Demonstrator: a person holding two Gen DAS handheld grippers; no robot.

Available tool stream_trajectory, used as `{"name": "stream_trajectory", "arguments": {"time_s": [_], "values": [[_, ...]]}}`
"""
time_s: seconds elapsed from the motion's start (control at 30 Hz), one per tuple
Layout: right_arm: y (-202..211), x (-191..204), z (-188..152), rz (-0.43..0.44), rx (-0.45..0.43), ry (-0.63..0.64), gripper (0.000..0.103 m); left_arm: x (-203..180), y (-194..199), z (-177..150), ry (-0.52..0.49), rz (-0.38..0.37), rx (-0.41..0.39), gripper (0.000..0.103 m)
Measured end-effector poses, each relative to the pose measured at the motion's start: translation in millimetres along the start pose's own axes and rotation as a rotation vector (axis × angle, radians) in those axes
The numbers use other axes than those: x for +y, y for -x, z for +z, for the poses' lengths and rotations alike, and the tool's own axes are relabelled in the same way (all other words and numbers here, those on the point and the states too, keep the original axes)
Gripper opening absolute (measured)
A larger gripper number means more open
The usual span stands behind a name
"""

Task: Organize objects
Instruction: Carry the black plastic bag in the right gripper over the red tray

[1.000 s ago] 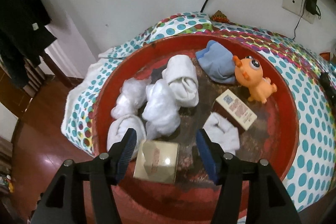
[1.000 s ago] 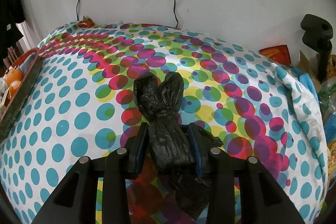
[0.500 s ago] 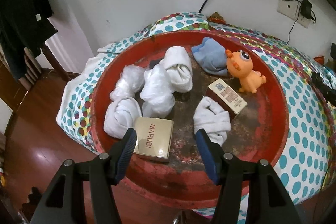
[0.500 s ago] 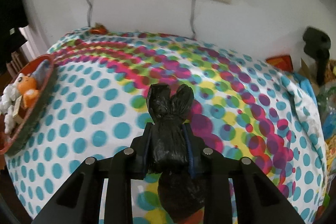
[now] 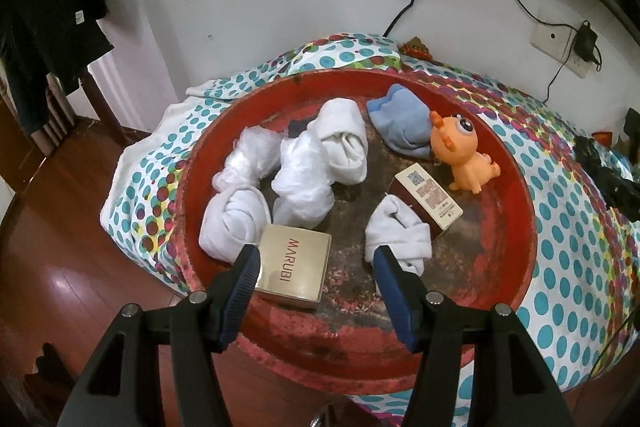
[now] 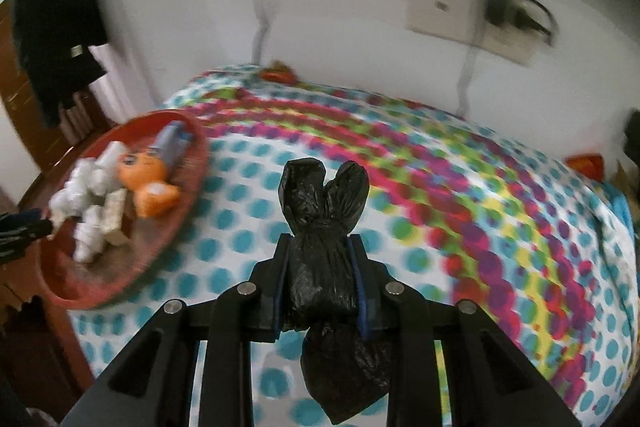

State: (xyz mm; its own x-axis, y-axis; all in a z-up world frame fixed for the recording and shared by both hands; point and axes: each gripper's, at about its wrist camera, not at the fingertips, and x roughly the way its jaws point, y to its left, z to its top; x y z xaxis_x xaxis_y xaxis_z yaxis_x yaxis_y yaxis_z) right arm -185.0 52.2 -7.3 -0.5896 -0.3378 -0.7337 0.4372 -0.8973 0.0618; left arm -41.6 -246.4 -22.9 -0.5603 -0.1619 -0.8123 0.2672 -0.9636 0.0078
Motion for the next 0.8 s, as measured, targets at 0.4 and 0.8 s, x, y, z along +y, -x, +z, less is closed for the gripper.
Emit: {"name": "stream_trajectory", "arguments": {"time_s": [0.4, 0.8], "values": [[-17.3, 135.4, 34.0, 0.202, -0.007, 0.128, 0.025, 11.3, 3.4, 2.5, 0.038, 0.021, 0.004, 0.060], [-49.9, 205.0, 31.7, 0.251, 0.045, 0.191, 0.025, 38.4, 7.3, 5.3, 0.107, 0.051, 0.008, 0.060]]}}
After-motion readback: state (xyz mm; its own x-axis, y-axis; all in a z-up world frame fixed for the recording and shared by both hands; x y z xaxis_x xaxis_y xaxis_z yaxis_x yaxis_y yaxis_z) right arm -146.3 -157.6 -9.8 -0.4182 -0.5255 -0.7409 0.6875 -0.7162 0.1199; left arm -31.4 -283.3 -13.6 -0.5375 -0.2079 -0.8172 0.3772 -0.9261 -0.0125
